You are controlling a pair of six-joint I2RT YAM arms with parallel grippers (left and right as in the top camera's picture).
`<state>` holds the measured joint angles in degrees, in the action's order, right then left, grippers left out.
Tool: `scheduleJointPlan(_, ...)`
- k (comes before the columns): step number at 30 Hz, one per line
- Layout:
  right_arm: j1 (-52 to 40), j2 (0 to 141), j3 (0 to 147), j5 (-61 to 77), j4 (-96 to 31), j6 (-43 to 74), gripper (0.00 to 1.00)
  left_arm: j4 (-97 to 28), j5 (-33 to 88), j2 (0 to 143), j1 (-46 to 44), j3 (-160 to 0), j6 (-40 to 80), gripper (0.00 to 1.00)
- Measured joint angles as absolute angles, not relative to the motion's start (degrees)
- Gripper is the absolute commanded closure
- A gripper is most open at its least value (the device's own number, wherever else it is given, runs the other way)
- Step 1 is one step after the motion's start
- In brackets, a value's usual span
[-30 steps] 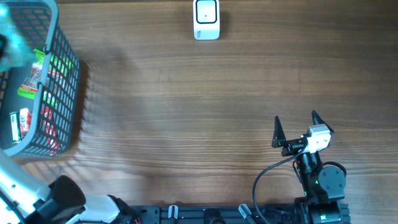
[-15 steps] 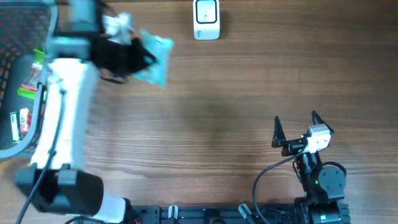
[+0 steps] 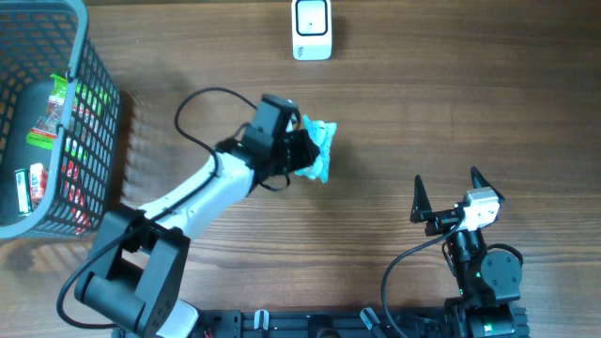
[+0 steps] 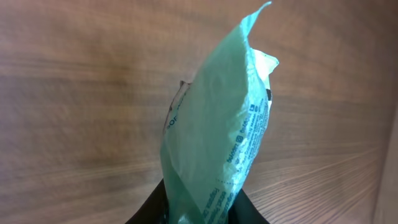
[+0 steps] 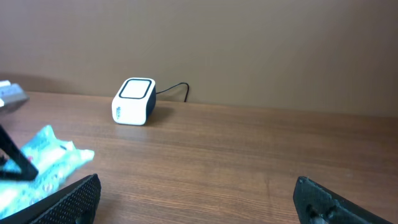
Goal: Scan the item barcode
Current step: 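Lift the pale green packet out and carry it to the table center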
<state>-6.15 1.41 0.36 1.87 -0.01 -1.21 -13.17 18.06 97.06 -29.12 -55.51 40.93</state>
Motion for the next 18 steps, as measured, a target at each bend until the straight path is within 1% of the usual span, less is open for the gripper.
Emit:
scheduleJointPlan(7, -6.2, 1.4, 0.4, 1.9, 0.0, -1.2, 0.00, -10.4, 14.2, 98.8, -35.5, -54.3, 43.4, 0.81)
scheduleJointPlan(8, -6.2, 1.4, 0.4, 1.9, 0.0, -1.2, 0.00, -9.7, 13.9, 99.6, -36.4, -54.3, 43.6, 0.78)
scheduleJointPlan(9, -6.2, 1.4, 0.4, 1.9, 0.0, -1.2, 0.00, -9.1, 13.9, 100.3, -36.9, -54.3, 43.7, 0.72)
scheduleJointPlan(10, -6.2, 1.4, 0.4, 1.9, 0.0, -1.2, 0.00, -8.5, 13.7, 101.2, -37.6, -54.3, 43.7, 0.62)
scheduleJointPlan(12, -6.2, 1.4, 0.3, 1.9, 0.0, -1.2, 0.00, -7.9, 13.5, 102.4, -38.2, -54.3, 43.7, 0.48)
scheduleJointPlan(16, -6.2, 1.4, 0.4, 1.9, 0.0, -1.2, 0.00, -7.6, 13.3, 103.2, -38.1, -54.3, 44.0, 0.45)
scheduleJointPlan(18, -6.2, 1.4, 0.4, 1.9, 0.0, -1.2, 0.00, -7.5, 13.1, 103.2, -38.1, -54.3, 43.0, 0.39)
